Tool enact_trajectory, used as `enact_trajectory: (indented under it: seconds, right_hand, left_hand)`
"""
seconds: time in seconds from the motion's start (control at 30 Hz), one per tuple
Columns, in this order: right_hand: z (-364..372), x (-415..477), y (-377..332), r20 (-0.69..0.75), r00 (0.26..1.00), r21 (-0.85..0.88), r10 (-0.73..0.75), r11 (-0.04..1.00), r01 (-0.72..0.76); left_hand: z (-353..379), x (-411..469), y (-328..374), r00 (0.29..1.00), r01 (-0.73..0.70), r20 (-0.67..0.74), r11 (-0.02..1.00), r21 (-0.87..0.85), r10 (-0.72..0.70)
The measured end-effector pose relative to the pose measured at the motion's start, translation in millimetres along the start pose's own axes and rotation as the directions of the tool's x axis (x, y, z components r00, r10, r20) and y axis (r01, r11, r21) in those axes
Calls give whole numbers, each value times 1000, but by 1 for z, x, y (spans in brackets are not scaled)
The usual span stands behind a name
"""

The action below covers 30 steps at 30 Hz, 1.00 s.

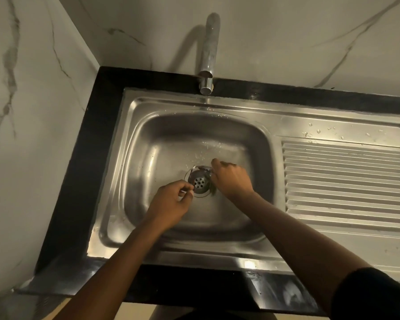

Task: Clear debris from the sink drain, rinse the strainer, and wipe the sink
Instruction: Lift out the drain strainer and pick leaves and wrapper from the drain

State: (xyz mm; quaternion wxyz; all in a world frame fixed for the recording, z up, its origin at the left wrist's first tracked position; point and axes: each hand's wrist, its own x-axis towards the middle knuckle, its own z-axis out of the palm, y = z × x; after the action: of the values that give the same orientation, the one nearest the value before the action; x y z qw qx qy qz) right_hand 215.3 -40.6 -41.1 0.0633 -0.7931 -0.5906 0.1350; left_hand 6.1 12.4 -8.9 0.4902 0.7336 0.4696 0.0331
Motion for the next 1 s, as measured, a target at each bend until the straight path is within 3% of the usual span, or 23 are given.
enact_trajectory:
  seconds: [0.17,0.23,0.37,0.47,0.53,0.77,1.0]
  right_hand:
    - [-15,-19,2,-66,993,119,101,989,-93]
    - [-18,-24,2,-123,969,282,213,944,-171]
    - [-25,-32,3,-40,886,709,461,638,-300]
    - [-35,-34,6,141,843,912,519,264,-315]
    - [-47,-34,9,203,832,950,516,102,-296]
    - [-93,-11,37,253,816,967,520,-150,-204]
    - [-119,54,72,311,650,945,693,-296,-136]
  left_hand:
    - [2,1,13,999,-30,-28,999,-16,29]
    - [2,3,18,998,-32,-61,999,-28,30]
    - [1,5,29,992,-52,-120,998,-35,48]
    - [1,7,35,990,-68,-128,997,-37,63]
    - [1,7,38,990,-82,-114,996,-36,78]
    - [4,5,48,989,-105,-109,993,-46,100]
    - [9,5,50,990,-91,-118,994,-56,84]
